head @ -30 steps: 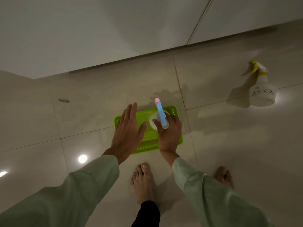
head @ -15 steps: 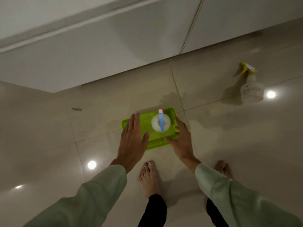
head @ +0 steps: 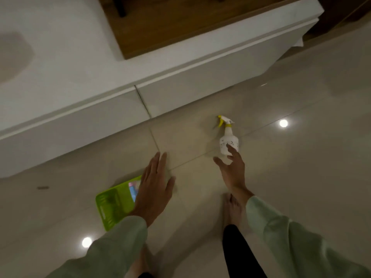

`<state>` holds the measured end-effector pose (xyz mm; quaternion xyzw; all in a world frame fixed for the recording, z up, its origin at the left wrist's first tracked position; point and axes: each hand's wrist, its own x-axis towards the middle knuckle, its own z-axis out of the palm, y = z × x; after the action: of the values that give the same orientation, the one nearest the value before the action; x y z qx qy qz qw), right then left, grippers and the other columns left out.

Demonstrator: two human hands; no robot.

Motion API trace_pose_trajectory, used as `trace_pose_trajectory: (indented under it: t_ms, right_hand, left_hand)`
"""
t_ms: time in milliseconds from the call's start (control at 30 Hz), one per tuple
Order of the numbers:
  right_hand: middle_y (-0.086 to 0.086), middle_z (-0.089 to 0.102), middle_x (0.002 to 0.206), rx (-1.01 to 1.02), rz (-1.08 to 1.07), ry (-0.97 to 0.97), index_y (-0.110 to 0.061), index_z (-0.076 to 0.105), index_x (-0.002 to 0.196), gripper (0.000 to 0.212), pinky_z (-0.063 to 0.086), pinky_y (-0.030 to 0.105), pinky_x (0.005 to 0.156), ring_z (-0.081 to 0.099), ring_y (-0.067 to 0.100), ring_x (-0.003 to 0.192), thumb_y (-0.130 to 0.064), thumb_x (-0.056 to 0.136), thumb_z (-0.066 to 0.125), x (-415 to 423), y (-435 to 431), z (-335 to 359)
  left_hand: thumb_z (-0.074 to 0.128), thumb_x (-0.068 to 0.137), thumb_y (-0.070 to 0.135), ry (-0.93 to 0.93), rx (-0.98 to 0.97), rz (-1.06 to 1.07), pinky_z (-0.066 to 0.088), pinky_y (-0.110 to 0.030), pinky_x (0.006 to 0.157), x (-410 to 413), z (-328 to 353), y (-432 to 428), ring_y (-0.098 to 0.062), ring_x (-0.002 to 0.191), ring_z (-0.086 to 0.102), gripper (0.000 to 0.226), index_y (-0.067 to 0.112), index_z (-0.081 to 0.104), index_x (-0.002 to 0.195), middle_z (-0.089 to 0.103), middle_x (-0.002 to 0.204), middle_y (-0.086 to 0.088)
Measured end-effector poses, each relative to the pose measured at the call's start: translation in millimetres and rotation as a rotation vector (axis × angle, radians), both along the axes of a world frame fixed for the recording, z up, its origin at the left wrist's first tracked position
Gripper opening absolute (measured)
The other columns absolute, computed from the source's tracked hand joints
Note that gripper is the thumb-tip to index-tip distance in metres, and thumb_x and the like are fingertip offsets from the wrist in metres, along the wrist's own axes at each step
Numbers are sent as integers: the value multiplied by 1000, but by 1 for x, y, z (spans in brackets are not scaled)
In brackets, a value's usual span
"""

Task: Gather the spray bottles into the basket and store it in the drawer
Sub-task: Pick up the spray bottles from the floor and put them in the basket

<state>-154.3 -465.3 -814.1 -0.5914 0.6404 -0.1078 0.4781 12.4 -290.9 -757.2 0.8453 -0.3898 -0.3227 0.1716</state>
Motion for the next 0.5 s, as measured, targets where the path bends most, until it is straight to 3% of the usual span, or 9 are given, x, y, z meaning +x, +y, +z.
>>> trace_pose_trajectory:
  t_ms: [100, 200, 267, 333, 433, 500]
  right_hand:
    - [1, 61, 134, 29, -10, 35, -17, 54, 139, 65, 50, 37, 102, 58, 20, 119, -23, 81, 83, -17, -55, -36]
    - [-24, 63, 102, 6, 43, 71, -26, 61, 120, 48, 46, 18, 78, 56, 13, 102, -27, 78, 83, -28, -97, -78]
    - [-10, 63, 122, 29, 108, 128, -18, 55, 133, 61, 48, 29, 89, 54, 23, 119, -35, 80, 80, -34, -122, -111]
    - [8, 46, 149, 108, 121, 200, -17, 39, 150, 83, 42, 49, 109, 41, 29, 139, -45, 81, 77, -34, -143, -140]
    - [8, 40, 154, 227, 100, 230, -20, 30, 155, 96, 39, 54, 112, 39, 31, 141, -53, 78, 77, -32, -165, -182]
    - [7, 48, 145, 318, 46, 200, -20, 35, 151, 96, 48, 48, 102, 51, 30, 130, -53, 73, 81, -27, -170, -200]
  left_hand:
    - [52, 97, 30, 8, 13, -5, 22, -40, 122, -22, -35, -57, -27, 150, 22, 69, 15, 18, 155, 18, 164, -10]
    - [50, 98, 34, 40, 45, 14, 19, -40, 123, -39, -80, -106, -25, 151, 18, 71, 18, 14, 156, 14, 165, -8]
    - [49, 98, 36, 50, 51, 16, 17, -38, 123, -45, -111, -135, -24, 152, 16, 71, 18, 12, 157, 12, 165, -8]
    - [48, 99, 37, 56, 54, 12, 16, -37, 122, -47, -137, -156, -24, 152, 15, 71, 19, 11, 157, 11, 166, -8]
    - [48, 98, 36, 45, 67, 6, 18, -39, 122, -50, -175, -176, -25, 152, 15, 71, 19, 12, 157, 11, 166, -8]
    - [49, 98, 36, 39, 88, 1, 17, -39, 123, -52, -191, -182, -25, 152, 14, 71, 18, 12, 157, 10, 166, -8]
